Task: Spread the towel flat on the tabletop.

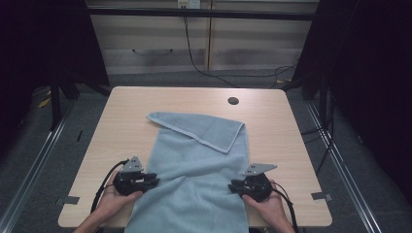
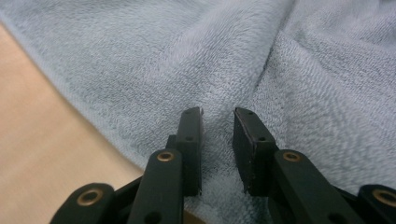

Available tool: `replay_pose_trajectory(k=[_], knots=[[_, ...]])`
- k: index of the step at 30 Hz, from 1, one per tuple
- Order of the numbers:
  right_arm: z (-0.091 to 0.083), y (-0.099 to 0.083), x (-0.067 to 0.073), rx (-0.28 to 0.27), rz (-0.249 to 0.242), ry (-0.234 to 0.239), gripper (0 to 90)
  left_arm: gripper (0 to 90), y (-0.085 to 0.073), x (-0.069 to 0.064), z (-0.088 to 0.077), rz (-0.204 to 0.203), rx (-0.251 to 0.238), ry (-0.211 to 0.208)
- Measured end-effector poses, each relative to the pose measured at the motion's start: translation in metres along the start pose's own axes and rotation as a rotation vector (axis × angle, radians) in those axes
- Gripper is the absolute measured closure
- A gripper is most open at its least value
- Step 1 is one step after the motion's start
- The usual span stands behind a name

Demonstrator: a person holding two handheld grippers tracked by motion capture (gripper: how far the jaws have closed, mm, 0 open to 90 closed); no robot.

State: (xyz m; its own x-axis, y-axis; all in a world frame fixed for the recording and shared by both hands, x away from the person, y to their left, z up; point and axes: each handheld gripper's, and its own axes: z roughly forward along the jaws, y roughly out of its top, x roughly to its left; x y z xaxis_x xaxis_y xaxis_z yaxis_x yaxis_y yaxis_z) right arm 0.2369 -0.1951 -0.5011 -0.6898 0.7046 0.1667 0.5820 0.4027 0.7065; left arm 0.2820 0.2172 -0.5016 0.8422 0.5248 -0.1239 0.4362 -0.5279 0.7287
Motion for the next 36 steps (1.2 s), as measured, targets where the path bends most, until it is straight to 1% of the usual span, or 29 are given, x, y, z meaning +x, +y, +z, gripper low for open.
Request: replay_pose_trajectory(k=[1,2,3,5,6,8,9,11,12,13,14,16,17,18,19,20,21,22,23,24,25,26,27,29,31,32,33,35,36], knots=[[-0.003,-0.003,0.003,0.001,0.001,0.005,74.8,72.4,0.000,0.000,0.000,0.000,0.000,0.000],[-0.005,-0.007,0.007,0.000,-0.002,0.014,74.8,72.4,-0.005,-0.009,-0.007,0.019,0.019,-0.013],[-0.008,-0.010,0.011,-0.002,-0.002,0.024,74.8,72.4,-0.005,-0.009,-0.007,0.019,0.019,-0.013],[-0.010,-0.014,0.015,-0.005,-0.006,0.030,74.8,72.3,-0.013,-0.019,-0.012,0.011,0.007,-0.041],[-0.013,-0.017,0.019,-0.001,-0.010,0.035,74.8,72.4,-0.016,-0.023,-0.016,0.010,0.017,-0.061],[-0.021,-0.026,0.032,0.010,-0.028,0.045,74.8,72.8,-0.021,-0.035,-0.022,0.020,0.029,-0.067],[-0.024,-0.029,0.035,0.012,-0.034,0.048,74.8,72.8,-0.024,-0.040,-0.023,0.017,0.021,-0.082],[-0.025,-0.031,0.039,0.013,-0.034,0.058,74.8,72.9,-0.029,-0.048,-0.028,0.029,0.035,-0.091],[-0.028,-0.035,0.045,0.017,-0.042,0.063,74.7,72.9,-0.033,-0.055,-0.032,0.017,0.034,-0.112],[-0.030,-0.036,0.047,0.021,-0.041,0.073,74.7,72.8,-0.033,-0.055,-0.032,0.017,0.034,-0.112],[-0.031,-0.038,0.050,0.022,-0.041,0.077,74.7,72.9,-0.036,-0.060,-0.036,0.025,0.044,-0.120],[-0.032,-0.040,0.054,0.023,-0.039,0.082,74.7,73.0,-0.037,-0.063,-0.038,0.021,0.053,-0.117],[-0.033,-0.040,0.056,0.027,-0.038,0.087,74.2,73.1,-0.038,-0.064,-0.040,0.019,0.050,-0.127],[-0.034,-0.041,0.056,0.032,-0.032,0.093,71.4,73.1,-0.038,-0.062,-0.041,-0.002,0.031,-0.148],[-0.034,-0.040,0.055,0.032,-0.016,0.111,69.4,72.5,-0.037,-0.059,-0.042,-0.022,0.000,-0.152],[-0.035,-0.039,0.053,0.017,-0.010,0.124,69.4,72.0,-0.036,-0.055,-0.043,-0.030,-0.025,-0.157],[-0.037,-0.036,0.050,-0.019,-0.010,0.115,69.6,70.9,-0.030,-0.048,-0.043,-0.048,-0.048,-0.144],[-0.039,-0.031,0.046,-0.052,-0.002,0.112,70.6,70.5,-0.030,-0.048,-0.043,-0.048,-0.048,-0.144],[-0.039,-0.031,0.046,-0.052,-0.002,0.112,70.6,70.5,-0.026,-0.043,-0.041,-0.053,-0.055,-0.143],[-0.041,-0.026,0.043,-0.079,-0.004,0.107,71.0,70.5,-0.023,-0.038,-0.038,-0.059,-0.058,-0.144],[-0.039,-0.012,0.037,-0.101,-0.013,0.089,71.7,70.6,-0.019,-0.034,-0.034,-0.068,-0.061,-0.135],[-0.039,-0.012,0.037,-0.101,-0.013,0.089,71.7,70.6,-0.014,-0.029,-0.030,-0.072,-0.062,-0.130],[-0.029,0.001,0.027,-0.113,-0.021,0.076,71.9,70.7,-0.009,-0.024,-0.024,-0.070,-0.059,-0.114],[-0.026,0.005,0.024,-0.111,-0.027,0.071,72.1,70.7,-0.001,-0.016,-0.017,-0.081,-0.056,-0.111],[-0.014,0.017,0.017,-0.107,-0.053,0.053,72.2,69.9,0.008,-0.005,-0.007,-0.071,-0.052,-0.069],[-0.009,0.022,0.014,-0.106,-0.061,0.045,72.1,69.9,0.012,0.000,-0.003,-0.080,-0.051,-0.070],[-0.004,0.027,0.011,-0.108,-0.065,0.044,72.0,69.8,0.015,0.006,0.003,-0.088,-0.047,-0.056],[0.005,0.035,0.004,-0.106,-0.065,0.033,70.5,69.9,0.016,0.011,0.010,-0.086,-0.026,-0.035],[0.013,0.040,-0.001,-0.106,-0.065,0.036,69.1,69.9,0.014,0.012,0.013,-0.091,-0.016,-0.035]])
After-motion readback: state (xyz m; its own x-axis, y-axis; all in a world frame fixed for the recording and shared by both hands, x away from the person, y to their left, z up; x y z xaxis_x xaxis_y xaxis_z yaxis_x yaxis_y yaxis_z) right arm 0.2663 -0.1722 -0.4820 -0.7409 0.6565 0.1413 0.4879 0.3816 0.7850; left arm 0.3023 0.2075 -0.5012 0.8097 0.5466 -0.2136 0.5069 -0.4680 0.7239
